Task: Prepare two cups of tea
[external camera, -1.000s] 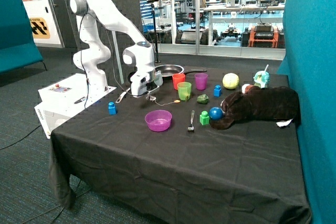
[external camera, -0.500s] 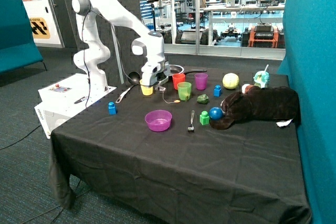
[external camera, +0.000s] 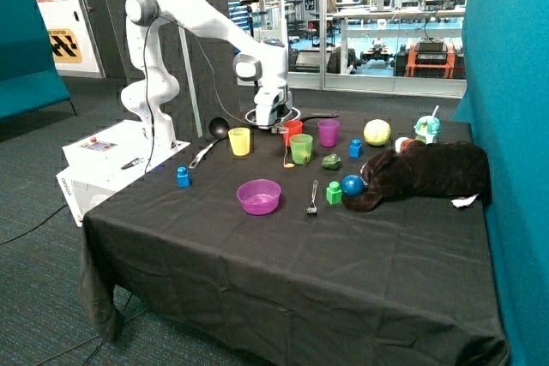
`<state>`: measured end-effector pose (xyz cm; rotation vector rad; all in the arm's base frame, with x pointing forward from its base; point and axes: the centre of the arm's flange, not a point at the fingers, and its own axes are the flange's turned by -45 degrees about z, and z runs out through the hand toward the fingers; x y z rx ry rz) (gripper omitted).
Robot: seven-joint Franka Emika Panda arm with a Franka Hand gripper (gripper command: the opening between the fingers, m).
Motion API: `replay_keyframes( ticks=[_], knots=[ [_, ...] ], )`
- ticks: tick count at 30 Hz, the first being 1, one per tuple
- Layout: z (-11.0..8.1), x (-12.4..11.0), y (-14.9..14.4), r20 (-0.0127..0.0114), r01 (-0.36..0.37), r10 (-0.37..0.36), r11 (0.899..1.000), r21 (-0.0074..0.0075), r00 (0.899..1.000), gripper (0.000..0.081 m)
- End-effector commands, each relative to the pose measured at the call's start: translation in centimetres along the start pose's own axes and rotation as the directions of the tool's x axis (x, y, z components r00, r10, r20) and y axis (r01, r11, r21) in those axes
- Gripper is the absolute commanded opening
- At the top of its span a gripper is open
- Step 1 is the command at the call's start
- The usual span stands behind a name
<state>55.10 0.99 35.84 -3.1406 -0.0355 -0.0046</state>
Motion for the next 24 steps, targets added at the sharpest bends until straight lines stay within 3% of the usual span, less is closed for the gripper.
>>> replay_keyframes(
  ticks=[1,24],
  knots=[
    [-1.2,1.5,-3.6,0.0030,0.064,-0.064,0.998,-0.0006,0.998,0.0000],
    [-1.9,1.6,-10.0,0.0030,0.162,-0.162,0.987,-0.0003,0.987,0.0000]
  ],
)
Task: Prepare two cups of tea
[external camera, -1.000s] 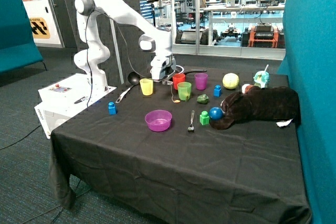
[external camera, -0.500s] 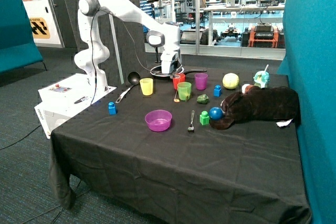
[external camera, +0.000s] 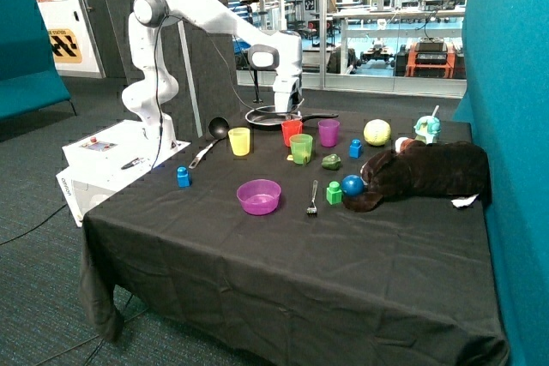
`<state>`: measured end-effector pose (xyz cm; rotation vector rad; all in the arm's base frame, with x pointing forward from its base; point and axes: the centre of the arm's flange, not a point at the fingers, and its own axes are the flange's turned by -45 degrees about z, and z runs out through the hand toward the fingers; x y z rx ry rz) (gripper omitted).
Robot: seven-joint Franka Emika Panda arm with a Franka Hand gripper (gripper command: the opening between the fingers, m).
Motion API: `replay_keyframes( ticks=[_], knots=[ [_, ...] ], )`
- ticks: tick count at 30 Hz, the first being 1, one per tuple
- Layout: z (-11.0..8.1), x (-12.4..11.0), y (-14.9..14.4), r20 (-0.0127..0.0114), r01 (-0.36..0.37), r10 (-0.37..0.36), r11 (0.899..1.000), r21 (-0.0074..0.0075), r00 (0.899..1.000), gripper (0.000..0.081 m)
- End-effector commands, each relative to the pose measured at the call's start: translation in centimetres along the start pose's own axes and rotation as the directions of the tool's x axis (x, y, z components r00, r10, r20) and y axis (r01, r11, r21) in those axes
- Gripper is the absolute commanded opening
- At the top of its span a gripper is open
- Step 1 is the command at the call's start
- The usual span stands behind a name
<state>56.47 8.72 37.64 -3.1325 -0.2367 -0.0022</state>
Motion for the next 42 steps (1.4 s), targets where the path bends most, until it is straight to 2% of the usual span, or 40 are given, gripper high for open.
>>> replay_keyframes(
  ticks=[1,13,15,18,21,29,42],
  knots=[
    [-0.1,0.4,-2.3,0.0014,0.036,-0.036,0.999,0.0000,0.999,0.0000],
    [0.5,-0.2,-1.4,0.0014,0.010,-0.010,1.000,0.0000,1.000,0.0000],
    [0.6,-0.2,-1.1,0.0014,0.006,-0.006,1.000,-0.0001,1.000,0.0082],
    [0.6,-0.3,-0.8,0.0014,0.007,-0.007,1.000,-0.0001,1.000,0.0251],
    [0.6,-0.3,-0.7,0.0014,0.007,-0.007,1.000,-0.0001,1.000,0.0375],
    [0.7,-0.2,-0.8,0.0014,0.009,-0.009,1.000,0.0000,1.000,0.0475],
    [0.6,0.4,-1.1,0.0014,0.013,-0.013,1.000,0.0000,1.000,0.0535]
  ],
)
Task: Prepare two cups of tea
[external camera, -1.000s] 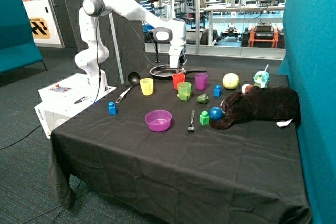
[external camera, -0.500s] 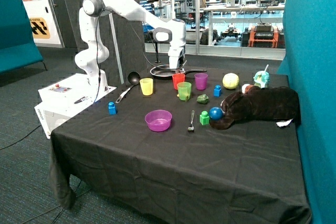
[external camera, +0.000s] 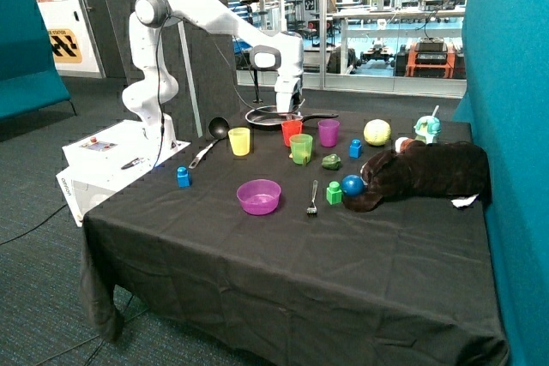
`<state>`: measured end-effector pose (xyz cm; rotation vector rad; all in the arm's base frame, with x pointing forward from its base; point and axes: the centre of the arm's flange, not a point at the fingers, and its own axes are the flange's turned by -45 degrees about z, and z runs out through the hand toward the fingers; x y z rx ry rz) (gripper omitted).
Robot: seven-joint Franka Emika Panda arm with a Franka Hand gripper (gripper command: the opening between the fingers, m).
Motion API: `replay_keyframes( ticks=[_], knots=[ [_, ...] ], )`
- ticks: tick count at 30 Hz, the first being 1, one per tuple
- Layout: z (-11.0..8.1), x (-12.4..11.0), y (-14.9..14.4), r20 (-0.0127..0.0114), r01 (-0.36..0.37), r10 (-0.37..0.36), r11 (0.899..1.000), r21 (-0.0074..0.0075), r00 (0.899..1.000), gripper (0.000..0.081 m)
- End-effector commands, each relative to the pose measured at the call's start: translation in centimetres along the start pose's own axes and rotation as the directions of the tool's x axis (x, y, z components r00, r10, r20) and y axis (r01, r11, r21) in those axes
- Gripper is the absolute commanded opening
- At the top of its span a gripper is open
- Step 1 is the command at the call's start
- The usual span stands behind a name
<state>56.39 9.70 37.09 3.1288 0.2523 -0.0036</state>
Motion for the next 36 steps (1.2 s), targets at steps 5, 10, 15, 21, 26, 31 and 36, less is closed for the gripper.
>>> replay_keyframes(
  ticks=[5,10,15,21,26,31,36],
  knots=[
    [0.06,0.49,-0.18,-0.0025,0.003,-0.003,1.000,0.0024,1.000,0.0579],
    [0.02,0.57,-0.25,-0.0025,0.000,0.000,1.000,0.0024,1.000,0.0623],
    [0.02,0.55,-0.36,-0.0025,-0.001,0.001,1.000,0.0024,1.000,0.0648],
    [-0.10,0.40,-0.52,-0.0025,-0.001,0.001,1.000,0.0024,1.000,0.0679],
    [-0.15,0.21,-0.53,-0.0025,-0.001,0.001,1.000,0.0024,1.000,0.0687],
    [-0.26,0.03,-0.51,-0.0025,0.000,0.000,1.000,0.0024,1.000,0.0700],
    [-0.33,-0.14,-0.45,-0.0025,0.000,0.000,1.000,0.0024,1.000,0.0701]
  ],
)
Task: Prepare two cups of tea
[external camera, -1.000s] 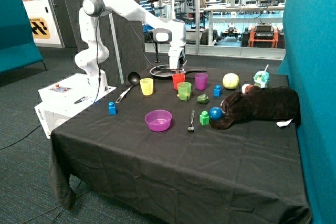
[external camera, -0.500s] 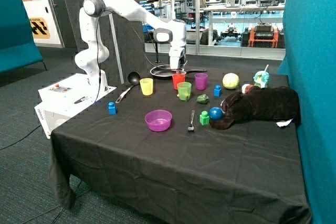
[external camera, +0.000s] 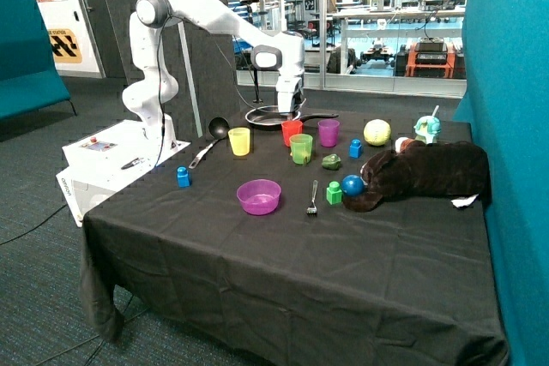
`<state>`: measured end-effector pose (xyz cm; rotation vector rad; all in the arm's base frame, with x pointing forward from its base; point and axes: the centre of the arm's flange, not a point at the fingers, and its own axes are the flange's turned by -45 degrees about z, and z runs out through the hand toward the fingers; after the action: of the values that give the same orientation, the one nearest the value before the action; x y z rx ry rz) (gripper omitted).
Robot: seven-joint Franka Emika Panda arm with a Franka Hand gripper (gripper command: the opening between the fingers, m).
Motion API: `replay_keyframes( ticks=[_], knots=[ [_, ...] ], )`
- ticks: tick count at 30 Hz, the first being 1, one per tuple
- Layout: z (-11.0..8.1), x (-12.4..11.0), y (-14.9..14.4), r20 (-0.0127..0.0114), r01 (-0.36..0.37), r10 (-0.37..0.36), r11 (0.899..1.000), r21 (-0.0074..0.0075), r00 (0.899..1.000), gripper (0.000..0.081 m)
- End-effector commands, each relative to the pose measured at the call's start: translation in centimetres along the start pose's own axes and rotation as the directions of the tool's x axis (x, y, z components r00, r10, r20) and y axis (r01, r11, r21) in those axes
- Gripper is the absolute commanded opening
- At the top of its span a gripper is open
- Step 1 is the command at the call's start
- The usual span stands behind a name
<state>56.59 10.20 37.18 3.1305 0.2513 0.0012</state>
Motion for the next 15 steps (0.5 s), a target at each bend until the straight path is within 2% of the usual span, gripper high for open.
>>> replay_keyframes(
  ticks=[1,3,11,15],
  knots=[
    [-0.3,-0.5,0.0,0.0007,0.000,0.000,1.000,0.0010,1.000,0.0699],
    [-0.4,-0.6,0.1,0.0007,0.000,0.000,1.000,0.0010,1.000,0.0689],
    [-1.4,-0.8,0.7,0.0007,-0.002,0.002,1.000,0.0010,1.000,0.0565],
    [-2.0,-1.0,1.3,0.0007,-0.012,0.012,1.000,0.0010,1.000,0.0539]
  ],
)
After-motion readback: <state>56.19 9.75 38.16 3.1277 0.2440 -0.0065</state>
